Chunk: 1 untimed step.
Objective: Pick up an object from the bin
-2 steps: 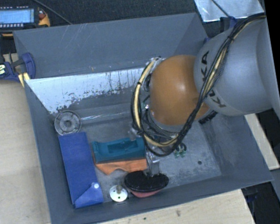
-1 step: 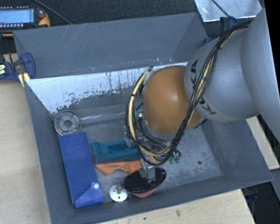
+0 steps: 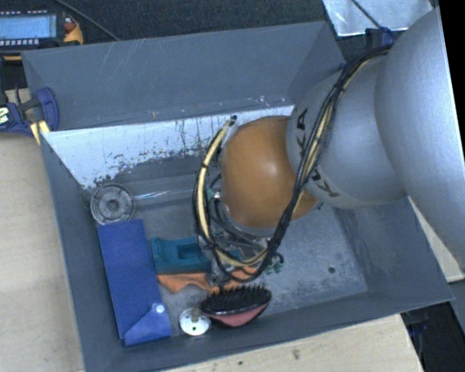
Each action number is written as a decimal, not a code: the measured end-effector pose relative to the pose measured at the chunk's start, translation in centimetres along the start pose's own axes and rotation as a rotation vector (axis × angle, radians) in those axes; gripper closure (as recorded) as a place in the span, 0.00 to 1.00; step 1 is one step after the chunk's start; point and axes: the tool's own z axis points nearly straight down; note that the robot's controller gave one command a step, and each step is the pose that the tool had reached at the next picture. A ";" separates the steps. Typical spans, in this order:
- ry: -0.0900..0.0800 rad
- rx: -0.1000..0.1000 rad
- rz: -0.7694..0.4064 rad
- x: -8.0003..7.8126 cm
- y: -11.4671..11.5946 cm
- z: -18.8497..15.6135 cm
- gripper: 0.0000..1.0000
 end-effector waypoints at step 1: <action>0.006 0.001 0.001 0.3 0.0 0.4 0.00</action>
Offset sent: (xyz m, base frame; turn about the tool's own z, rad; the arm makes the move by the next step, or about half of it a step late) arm 0.0000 0.0000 0.0000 0.0000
